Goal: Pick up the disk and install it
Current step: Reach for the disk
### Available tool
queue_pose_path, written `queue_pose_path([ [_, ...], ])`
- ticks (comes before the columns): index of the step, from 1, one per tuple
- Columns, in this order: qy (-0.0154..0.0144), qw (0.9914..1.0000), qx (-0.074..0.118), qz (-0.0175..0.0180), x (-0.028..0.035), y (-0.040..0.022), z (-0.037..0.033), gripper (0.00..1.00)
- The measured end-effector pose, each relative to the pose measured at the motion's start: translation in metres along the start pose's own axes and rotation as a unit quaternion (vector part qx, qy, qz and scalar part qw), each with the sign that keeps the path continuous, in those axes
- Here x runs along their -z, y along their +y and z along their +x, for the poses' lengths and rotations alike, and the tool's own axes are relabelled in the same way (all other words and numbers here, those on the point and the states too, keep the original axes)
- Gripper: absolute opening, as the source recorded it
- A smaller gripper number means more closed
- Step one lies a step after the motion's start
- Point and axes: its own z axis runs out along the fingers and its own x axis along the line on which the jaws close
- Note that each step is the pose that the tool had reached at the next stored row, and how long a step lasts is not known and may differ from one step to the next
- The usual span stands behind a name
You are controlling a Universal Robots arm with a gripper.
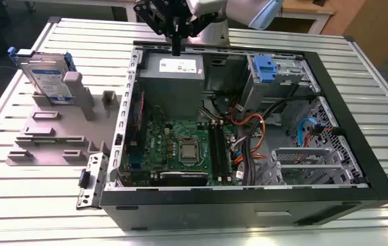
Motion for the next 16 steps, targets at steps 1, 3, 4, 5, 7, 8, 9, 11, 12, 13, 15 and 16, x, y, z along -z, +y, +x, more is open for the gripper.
queue_pose_path([
  [1, 0.0000, 1.00000, 0.000, 0.0000, 0.0000, 0.0000, 0.0000, 0.11],
  [3, 0.0000, 1.00000, 0.000, 0.0000, 0.0000, 0.0000, 0.0004, 0.11],
  [4, 0.0000, 1.00000, 0.000, 0.0000, 0.0000, 0.0000, 0.0005, 0.11],
  [5, 0.0000, 1.00000, 0.000, 0.0000, 0.0000, -0.0001, 0.0007, 0.11],
  [7, 0.0000, 1.00000, 0.000, 0.0000, 0.0000, -0.0001, 0.0012, 0.11],
  [8, 0.0000, 1.00000, 0.000, 0.0000, 0.0000, -0.0001, 0.0016, 0.11],
  [9, 0.0000, 1.00000, 0.000, 0.0000, 0.0000, -0.0002, 0.0020, 0.11],
  [11, 0.0000, 1.00000, 0.000, 0.0000, 0.0001, -0.0002, 0.0031, 0.11],
  [12, 0.0000, 1.00000, 0.000, 0.0000, 0.0001, -0.0003, 0.0037, 0.11],
  [13, 0.0000, 1.00000, 0.000, 0.0000, 0.0001, -0.0003, 0.0041, 0.11],
  [15, 0.0000, 1.00000, 0.000, 0.0000, 0.0001, -0.0003, 0.0044, 0.11],
  [16, 0.0000, 1.00000, 0.000, 0.0000, 0.0001, -0.0003, 0.0045, 0.11],
])
